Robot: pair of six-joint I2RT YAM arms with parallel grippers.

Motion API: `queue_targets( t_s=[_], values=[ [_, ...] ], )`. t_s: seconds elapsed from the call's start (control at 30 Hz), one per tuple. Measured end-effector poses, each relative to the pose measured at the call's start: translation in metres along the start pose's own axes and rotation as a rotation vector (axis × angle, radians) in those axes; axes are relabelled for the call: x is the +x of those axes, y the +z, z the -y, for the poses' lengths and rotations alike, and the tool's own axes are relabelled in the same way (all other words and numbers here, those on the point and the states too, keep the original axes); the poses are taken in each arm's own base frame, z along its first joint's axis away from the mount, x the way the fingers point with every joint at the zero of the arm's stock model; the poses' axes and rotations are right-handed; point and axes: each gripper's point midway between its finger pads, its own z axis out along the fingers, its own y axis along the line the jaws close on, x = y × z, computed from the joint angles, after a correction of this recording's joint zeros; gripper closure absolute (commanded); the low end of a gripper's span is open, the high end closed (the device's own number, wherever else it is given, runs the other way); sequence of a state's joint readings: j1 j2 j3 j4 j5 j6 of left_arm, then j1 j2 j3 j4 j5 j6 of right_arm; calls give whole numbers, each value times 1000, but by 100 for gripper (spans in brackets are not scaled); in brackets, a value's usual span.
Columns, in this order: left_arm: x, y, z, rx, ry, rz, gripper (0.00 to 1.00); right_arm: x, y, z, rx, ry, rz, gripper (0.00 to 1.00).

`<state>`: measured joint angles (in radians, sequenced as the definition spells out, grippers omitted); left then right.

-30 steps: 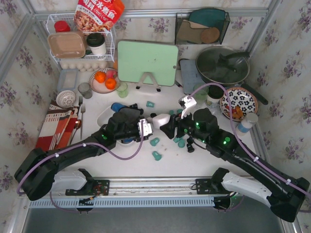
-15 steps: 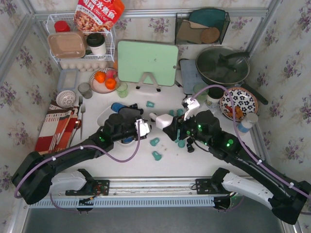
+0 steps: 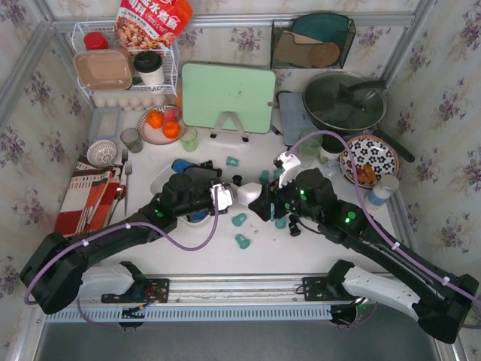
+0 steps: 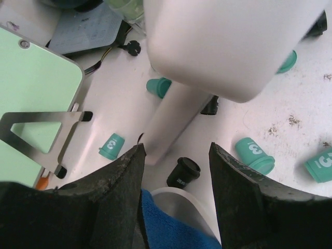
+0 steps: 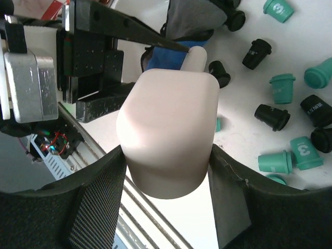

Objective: Mix the coffee capsules in the storage basket

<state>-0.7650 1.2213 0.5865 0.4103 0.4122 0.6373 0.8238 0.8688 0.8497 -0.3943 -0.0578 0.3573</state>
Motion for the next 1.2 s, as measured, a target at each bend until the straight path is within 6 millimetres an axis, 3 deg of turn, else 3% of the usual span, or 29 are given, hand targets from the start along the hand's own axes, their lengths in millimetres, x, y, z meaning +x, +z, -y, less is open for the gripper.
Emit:
queue_targets(
  t_s=[0.27,0.37,0.5,0.57,0.67,0.77,0.83,1.07,1.2],
  values=[
    [-1,2,-1,6,22,2,46,10,-1,-13,-85,-5,-44,64],
    [-1,4,1,23,19,7,58,11,-1,-16,-105,-5,-41,65],
    [0,4,5,42,26,12,92,4,-2,-18,-108,-5,-10,64],
    [-1,4,14,80,21,21,100,-6,0,-17,-98,-2,33,62],
    [-7,1,5,36,-2,39,100,-1,0,-16,-96,-6,12,52],
    [-14,-3,6,18,-30,66,100,-1,0,-14,-87,-6,14,29],
    [-16,-6,5,-2,-55,77,100,-2,0,-11,-70,-8,20,21],
    [-7,-19,-15,-154,-232,15,100,-32,-15,4,38,-42,148,16],
    [9,-47,-60,-352,-468,-84,100,-47,-21,25,142,-94,252,16]
  ],
)
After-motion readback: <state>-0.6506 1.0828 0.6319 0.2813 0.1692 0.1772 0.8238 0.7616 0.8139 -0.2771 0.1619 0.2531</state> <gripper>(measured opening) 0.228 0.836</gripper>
